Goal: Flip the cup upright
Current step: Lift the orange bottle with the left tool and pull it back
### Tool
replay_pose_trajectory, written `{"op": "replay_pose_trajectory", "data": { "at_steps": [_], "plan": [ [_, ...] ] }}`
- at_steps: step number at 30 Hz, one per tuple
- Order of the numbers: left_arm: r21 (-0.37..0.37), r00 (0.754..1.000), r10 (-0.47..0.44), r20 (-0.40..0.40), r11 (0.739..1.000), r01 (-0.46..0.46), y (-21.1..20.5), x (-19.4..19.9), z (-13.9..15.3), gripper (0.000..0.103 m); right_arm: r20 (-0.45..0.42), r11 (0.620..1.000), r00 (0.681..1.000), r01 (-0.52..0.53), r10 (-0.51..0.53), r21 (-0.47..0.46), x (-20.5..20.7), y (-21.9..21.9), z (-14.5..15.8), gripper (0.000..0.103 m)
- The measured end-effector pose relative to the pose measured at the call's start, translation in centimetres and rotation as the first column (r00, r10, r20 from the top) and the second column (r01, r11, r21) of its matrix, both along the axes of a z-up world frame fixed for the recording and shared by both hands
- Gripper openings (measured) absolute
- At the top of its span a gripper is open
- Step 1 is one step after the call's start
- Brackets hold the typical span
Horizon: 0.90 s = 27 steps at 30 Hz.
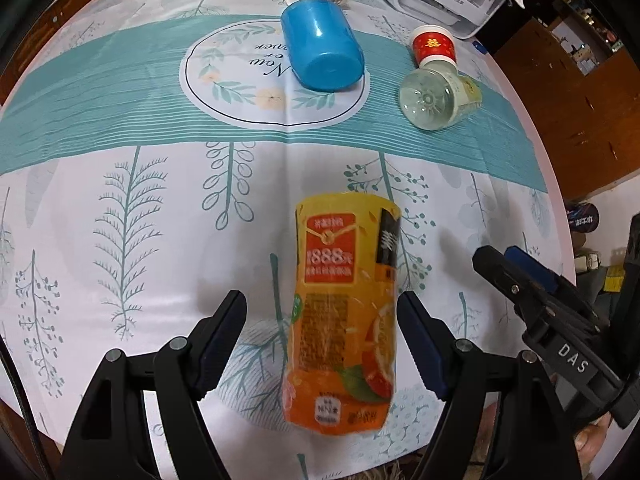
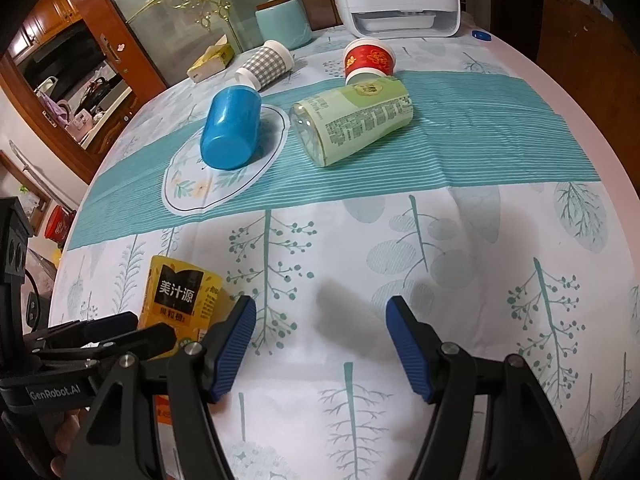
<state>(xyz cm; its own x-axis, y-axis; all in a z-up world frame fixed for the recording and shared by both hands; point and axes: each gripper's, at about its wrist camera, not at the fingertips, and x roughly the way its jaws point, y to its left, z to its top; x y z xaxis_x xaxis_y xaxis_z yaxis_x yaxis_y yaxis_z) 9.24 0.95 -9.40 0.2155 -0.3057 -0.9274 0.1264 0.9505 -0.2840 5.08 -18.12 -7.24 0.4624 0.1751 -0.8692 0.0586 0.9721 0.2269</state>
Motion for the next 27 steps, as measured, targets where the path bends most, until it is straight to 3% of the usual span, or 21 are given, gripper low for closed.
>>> {"op": "replay_pose_trajectory", "data": {
  "at_steps": [9, 27],
  "plan": [
    [-0.018, 0.997, -0.046, 0.055, 0.999, 0.047, 0.2, -1.8, 2.7, 0.076, 0.012, 0.999, 1.0, -0.028, 0.028, 0.026, -0.7, 0.7, 0.7, 0.068],
    [0.064, 0.98, -0.101, 0.172, 0.994, 0.091, 1.2, -4.3, 5.1, 0.076, 0.004, 0.994, 0.997, -0.072, 0.072, 0.081, -2.6, 2.0, 1.3, 0.068]
  ]
}}
